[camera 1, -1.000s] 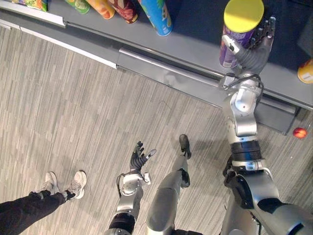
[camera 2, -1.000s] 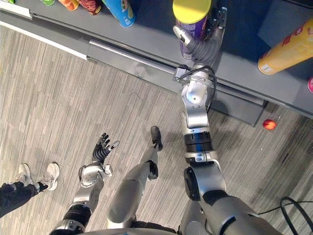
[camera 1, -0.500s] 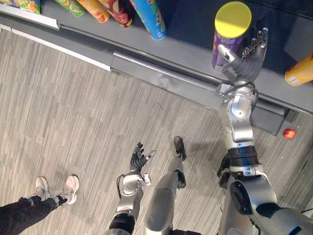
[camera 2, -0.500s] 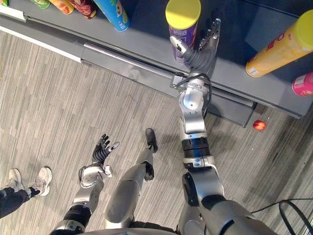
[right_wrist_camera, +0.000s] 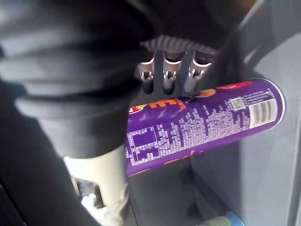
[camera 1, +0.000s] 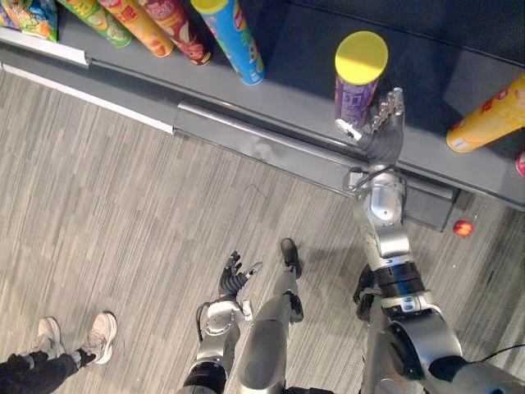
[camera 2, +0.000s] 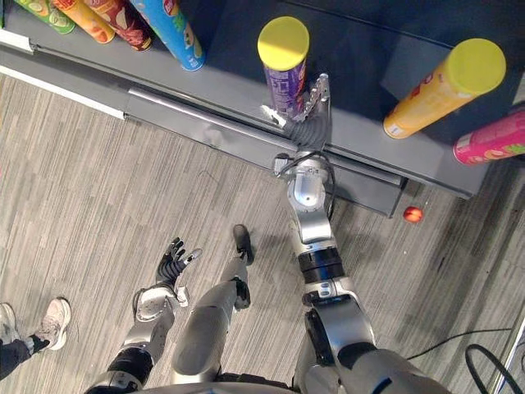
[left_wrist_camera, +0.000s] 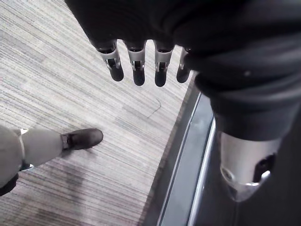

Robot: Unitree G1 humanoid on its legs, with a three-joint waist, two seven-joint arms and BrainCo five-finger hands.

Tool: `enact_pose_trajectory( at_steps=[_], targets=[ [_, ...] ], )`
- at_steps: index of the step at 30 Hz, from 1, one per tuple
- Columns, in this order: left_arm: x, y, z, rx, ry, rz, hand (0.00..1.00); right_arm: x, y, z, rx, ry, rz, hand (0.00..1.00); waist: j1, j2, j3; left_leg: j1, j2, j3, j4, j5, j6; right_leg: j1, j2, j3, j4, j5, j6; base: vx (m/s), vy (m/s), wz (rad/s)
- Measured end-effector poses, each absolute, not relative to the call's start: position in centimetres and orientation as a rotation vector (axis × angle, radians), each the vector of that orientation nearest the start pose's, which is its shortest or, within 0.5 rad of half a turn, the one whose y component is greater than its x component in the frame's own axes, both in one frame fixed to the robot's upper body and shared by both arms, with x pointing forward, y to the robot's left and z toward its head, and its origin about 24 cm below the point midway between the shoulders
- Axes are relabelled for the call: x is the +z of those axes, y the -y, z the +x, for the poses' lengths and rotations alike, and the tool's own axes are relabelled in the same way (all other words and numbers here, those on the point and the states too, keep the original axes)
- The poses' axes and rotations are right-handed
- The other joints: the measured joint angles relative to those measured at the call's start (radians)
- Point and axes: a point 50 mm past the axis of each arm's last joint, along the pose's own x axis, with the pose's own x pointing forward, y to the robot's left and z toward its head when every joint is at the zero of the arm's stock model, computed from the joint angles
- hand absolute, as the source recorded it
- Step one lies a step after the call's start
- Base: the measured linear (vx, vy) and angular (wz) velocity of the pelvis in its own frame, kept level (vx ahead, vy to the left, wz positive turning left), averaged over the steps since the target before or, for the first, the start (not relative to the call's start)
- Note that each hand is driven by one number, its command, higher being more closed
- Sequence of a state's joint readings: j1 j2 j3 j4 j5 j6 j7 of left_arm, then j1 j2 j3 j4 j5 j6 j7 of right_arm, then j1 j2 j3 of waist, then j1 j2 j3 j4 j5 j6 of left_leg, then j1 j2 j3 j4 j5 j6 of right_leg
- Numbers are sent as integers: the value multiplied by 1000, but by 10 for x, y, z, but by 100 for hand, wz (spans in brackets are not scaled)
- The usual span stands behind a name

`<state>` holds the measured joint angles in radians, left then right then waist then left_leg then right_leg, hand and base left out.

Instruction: Put the gum and the chips on the shelf.

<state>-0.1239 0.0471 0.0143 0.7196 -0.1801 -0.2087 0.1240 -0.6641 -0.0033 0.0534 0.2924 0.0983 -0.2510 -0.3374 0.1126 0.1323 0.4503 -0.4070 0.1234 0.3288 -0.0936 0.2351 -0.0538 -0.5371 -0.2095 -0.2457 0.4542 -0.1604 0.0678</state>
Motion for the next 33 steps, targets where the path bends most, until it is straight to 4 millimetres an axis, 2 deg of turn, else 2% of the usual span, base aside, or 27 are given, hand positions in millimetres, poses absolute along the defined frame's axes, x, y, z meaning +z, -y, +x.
enact_pose_trajectory(
  at_steps=[4,5,8,12,15,18,19,20,22,26,31,33],
  targets=[
    [-74,-170,236,191,-427,-81,0,165,92,338,-32,502,141,0,-11,-6,2,11,16,-2,57,-33,-7,39,11,4,-15,0,0,51,-63,-5],
    [-78,-172,233,196,-450,-74,0,159,85,335,5,486,127,0,-25,-8,2,12,22,-6,77,-44,-10,53,16,2,-24,1,-1,33,-51,-5],
    [-85,-177,227,192,-493,-25,0,144,72,328,82,446,100,0,-33,-20,1,39,37,-3,79,-51,-16,87,36,6,-55,10,-8,41,-44,-13],
    [-96,-189,215,212,-563,29,0,114,58,311,187,359,70,0,-46,-58,-12,111,43,16,57,-57,-25,155,54,12,-94,14,-8,66,-23,-13],
    [-104,-191,208,204,-607,62,0,103,55,303,226,332,67,0,-63,-80,-27,138,44,20,37,-60,-28,183,60,14,-125,21,-2,83,6,-8],
    [-110,-191,200,193,-648,85,0,90,60,293,236,297,71,0,-82,-110,-60,165,45,29,19,-61,-30,221,71,20,-175,40,4,110,12,-11],
    [-113,-191,195,184,-669,103,0,77,64,287,250,256,54,0,-81,-122,-71,201,44,46,1,-61,-30,256,78,29,-202,50,8,166,13,-17],
    [-115,-191,192,178,-681,115,0,72,66,283,259,242,46,0,-82,-126,-77,212,43,47,1,-62,-30,271,79,32,-215,52,10,165,11,-16],
    [-122,-196,181,182,-724,138,0,45,76,261,291,152,30,0,-85,-137,-131,241,40,47,0,-65,-34,321,81,33,-262,63,17,146,3,-6],
    [-130,-204,163,217,-784,124,0,3,93,226,311,-23,56,0,-93,-142,-211,279,39,59,-1,-75,-48,377,90,40,-313,74,19,94,0,-9],
    [-142,-206,139,227,-864,93,0,-50,120,191,266,-265,50,0,-114,-145,-254,329,56,80,-8,-101,-54,419,113,68,-344,88,12,24,1,-19],
    [-145,-208,129,239,-894,80,0,-77,139,168,204,-407,50,0,-112,-154,-271,346,62,97,-8,-107,-55,427,121,84,-354,92,11,-18,7,-19]
  ],
)
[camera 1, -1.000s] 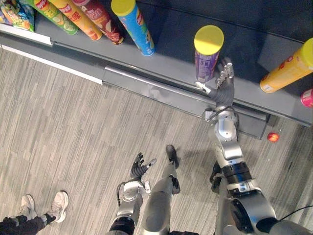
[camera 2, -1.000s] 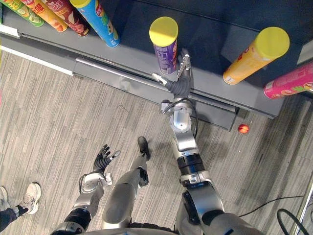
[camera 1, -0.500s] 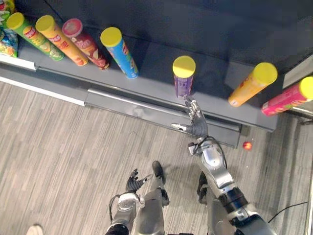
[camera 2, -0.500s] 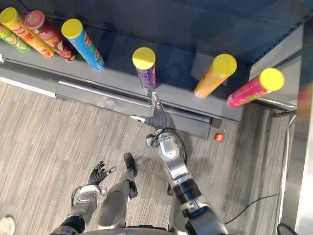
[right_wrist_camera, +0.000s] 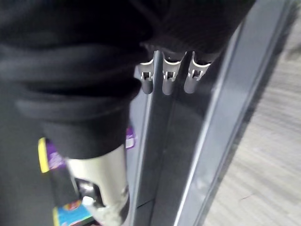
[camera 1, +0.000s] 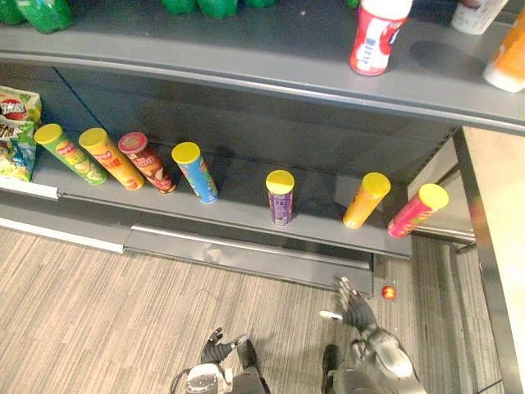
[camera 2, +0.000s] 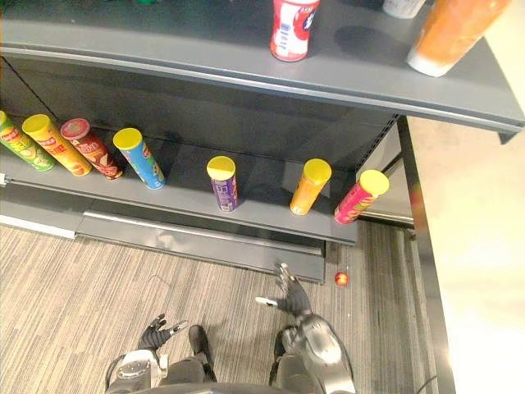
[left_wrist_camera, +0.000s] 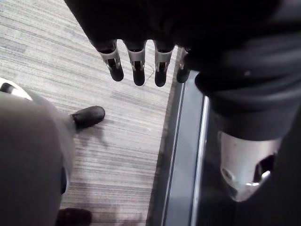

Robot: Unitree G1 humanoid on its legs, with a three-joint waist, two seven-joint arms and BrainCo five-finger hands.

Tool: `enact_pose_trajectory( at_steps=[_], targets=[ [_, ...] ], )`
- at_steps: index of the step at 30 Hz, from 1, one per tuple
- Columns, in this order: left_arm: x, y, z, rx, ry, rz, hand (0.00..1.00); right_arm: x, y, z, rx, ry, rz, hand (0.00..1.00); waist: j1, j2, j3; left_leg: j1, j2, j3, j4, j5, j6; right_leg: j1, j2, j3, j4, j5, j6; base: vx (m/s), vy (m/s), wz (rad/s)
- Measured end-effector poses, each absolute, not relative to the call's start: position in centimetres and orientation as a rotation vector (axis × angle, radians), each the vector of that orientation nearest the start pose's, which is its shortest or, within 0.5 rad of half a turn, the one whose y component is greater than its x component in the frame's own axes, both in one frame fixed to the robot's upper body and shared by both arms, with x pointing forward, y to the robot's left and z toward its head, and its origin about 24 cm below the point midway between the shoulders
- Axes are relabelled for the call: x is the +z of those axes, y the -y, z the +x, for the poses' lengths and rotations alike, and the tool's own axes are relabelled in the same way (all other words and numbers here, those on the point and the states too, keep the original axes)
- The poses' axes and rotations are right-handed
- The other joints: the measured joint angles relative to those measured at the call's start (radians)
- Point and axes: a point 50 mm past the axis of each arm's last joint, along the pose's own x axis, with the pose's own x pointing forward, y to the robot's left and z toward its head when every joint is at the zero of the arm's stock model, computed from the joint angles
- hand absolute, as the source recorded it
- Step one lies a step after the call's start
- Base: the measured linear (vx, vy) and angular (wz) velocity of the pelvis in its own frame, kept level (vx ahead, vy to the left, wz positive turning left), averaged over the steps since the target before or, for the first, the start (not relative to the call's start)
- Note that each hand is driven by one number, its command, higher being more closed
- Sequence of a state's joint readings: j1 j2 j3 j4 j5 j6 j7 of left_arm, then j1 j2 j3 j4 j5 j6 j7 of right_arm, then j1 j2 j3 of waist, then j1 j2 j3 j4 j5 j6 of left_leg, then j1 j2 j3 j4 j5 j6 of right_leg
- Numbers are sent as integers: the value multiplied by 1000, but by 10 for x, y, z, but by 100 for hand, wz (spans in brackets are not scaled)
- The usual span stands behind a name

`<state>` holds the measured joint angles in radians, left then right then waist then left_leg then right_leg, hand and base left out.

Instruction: Put the gum and the chips on the shelf.

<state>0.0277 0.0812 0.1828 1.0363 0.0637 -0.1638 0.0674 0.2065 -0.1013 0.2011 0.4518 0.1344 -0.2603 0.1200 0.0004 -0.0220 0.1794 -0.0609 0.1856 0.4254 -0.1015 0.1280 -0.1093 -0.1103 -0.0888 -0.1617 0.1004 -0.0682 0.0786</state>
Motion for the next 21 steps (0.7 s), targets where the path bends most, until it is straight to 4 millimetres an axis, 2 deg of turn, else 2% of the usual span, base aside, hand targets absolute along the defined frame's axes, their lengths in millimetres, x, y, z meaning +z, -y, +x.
enact_pose_trajectory(
  at_steps=[1,5,11,12,17,21],
  targets=[
    [-146,-209,126,248,-902,74,0,-83,142,162,189,-438,51,0,0,-2,-6,1,1,2,0,0,0,1,1,1,-4,0,0,-20,4,-17],
    [-151,-213,109,288,-946,37,0,-123,171,118,50,-688,62,0,-9,0,-31,14,0,1,0,-12,-2,17,2,5,-16,3,5,-2,2,-1],
    [-156,-213,95,360,-982,-65,0,-149,204,93,-223,-873,108,0,-18,5,-65,39,-13,-1,0,-22,1,63,-7,-1,-51,8,8,26,19,4],
    [-158,-211,92,387,-990,-102,0,-155,211,81,-293,-936,126,0,-17,7,-70,47,-17,-1,0,-27,3,73,-11,-1,-53,7,8,66,31,6],
    [-163,-209,81,460,-1037,-189,0,-168,218,40,-468,-1123,196,0,-18,24,-81,71,-31,3,-1,-36,10,102,-18,-1,-67,19,14,94,16,-4],
    [-163,-208,80,451,-1046,-205,0,-169,218,33,-548,-1139,270,0,-19,24,-82,93,-33,-2,-1,-43,5,134,-19,-10,-81,18,15,74,-2,4]
  ],
)
